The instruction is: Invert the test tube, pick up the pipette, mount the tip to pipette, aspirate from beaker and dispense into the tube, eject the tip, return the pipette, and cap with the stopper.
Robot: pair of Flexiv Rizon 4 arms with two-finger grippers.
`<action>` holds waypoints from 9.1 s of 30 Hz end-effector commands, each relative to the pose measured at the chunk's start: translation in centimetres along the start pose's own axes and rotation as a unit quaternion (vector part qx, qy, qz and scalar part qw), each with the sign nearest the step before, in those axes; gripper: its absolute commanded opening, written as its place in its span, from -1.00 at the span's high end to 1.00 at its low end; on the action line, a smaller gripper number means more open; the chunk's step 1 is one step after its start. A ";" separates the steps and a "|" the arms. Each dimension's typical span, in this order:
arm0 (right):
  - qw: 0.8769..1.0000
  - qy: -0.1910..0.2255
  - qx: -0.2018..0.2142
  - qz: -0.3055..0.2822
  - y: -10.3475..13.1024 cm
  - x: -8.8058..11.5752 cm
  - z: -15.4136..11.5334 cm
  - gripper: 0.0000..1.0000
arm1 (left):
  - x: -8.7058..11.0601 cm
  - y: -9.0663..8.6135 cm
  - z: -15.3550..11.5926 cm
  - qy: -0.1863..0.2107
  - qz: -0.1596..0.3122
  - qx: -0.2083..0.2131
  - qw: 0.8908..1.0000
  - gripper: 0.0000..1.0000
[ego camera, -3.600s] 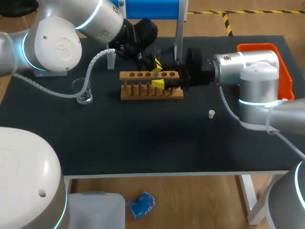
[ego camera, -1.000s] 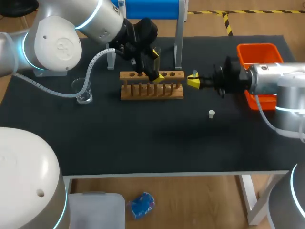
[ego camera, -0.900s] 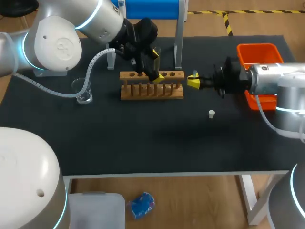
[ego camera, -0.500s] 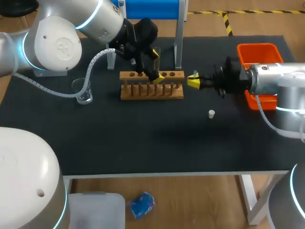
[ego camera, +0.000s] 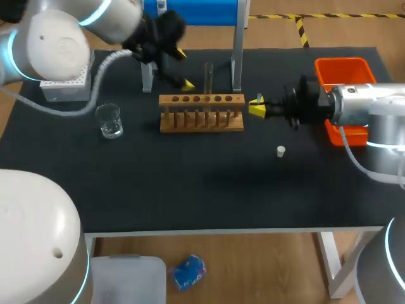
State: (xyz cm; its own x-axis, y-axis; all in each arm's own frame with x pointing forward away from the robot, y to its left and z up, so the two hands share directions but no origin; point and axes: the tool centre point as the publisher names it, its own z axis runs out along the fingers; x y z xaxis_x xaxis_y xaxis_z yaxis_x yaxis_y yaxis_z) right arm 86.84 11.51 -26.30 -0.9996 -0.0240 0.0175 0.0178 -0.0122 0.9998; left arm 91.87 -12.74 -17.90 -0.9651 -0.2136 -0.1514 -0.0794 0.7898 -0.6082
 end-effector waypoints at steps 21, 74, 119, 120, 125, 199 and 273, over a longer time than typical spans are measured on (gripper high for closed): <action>1.000 -0.002 0.001 0.000 0.0 0.1 0.0 1.00 | -8.0 8.1 -7.0 0.026 -0.011 -0.001 1.000 -1.00; 1.000 -0.002 0.001 0.000 0.0 0.1 0.0 1.00 | -12.9 5.9 1.1 -0.294 -0.363 -0.001 0.884 -1.00; 1.000 -0.002 0.001 0.000 0.0 0.1 0.0 1.00 | -22.3 2.7 6.1 -0.422 -0.455 0.065 0.781 -1.00; 1.000 -0.002 0.001 0.000 0.0 0.1 0.0 1.00 | -22.4 2.6 6.0 -0.425 -0.455 0.067 0.780 -1.00; 1.000 -0.002 0.001 0.000 0.0 0.1 0.0 1.00 | -22.9 2.6 5.9 -0.444 -0.451 0.076 0.770 -1.00; 1.000 -0.002 0.001 0.000 0.0 0.1 0.0 1.00 | -27.1 3.0 6.7 -0.475 -0.447 0.114 0.750 -1.00; 1.000 -0.002 0.001 0.000 0.0 0.1 0.0 1.00 | -27.3 -0.5 -1.7 -0.365 -0.331 0.105 0.864 1.00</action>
State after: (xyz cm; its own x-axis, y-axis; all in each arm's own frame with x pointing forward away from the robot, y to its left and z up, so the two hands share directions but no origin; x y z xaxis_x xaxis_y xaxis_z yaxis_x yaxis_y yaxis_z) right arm 86.84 11.50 -26.29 -0.9996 -0.0236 0.0175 0.0178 -0.0119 0.9998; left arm 118.19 -7.27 -12.80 -0.1844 -0.9675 -0.1732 -0.4168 0.2366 -0.8777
